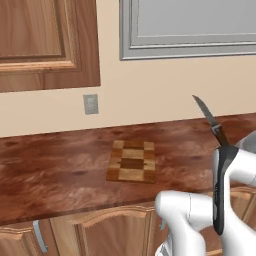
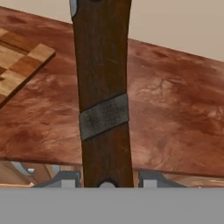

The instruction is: Move the cutting board and knife to the sink. Then move spray from the cabinet to the counter.

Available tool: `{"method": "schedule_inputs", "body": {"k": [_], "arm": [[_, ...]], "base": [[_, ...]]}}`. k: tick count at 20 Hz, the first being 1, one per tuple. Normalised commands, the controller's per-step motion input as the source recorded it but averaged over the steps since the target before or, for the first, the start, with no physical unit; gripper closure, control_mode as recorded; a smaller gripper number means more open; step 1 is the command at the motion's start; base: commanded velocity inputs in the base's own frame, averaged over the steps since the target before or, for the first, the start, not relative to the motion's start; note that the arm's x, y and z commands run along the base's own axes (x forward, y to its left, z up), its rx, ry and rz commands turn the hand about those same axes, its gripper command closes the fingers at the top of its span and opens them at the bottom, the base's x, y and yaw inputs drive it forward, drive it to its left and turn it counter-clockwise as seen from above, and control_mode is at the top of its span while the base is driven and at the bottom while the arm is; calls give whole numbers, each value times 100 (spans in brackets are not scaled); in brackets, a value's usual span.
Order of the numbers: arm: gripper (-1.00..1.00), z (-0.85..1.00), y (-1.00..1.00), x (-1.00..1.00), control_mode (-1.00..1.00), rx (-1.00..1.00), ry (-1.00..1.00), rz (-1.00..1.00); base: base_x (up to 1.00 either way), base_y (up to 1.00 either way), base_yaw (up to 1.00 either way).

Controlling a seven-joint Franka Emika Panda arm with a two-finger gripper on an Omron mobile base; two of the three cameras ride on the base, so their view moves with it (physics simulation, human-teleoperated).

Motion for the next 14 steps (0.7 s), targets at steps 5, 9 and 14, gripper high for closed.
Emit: {"method": "schedule_inputs", "body": {"k": [5,9,14], "arm": [[100,25,0,-14,-100,-1,0,1],[100,2,0,-1,100,0,0,1],[100,0,0,0,100,0,0,0]], "base": [[0,0,0],[0,0,0],[-9,0,0]]}}
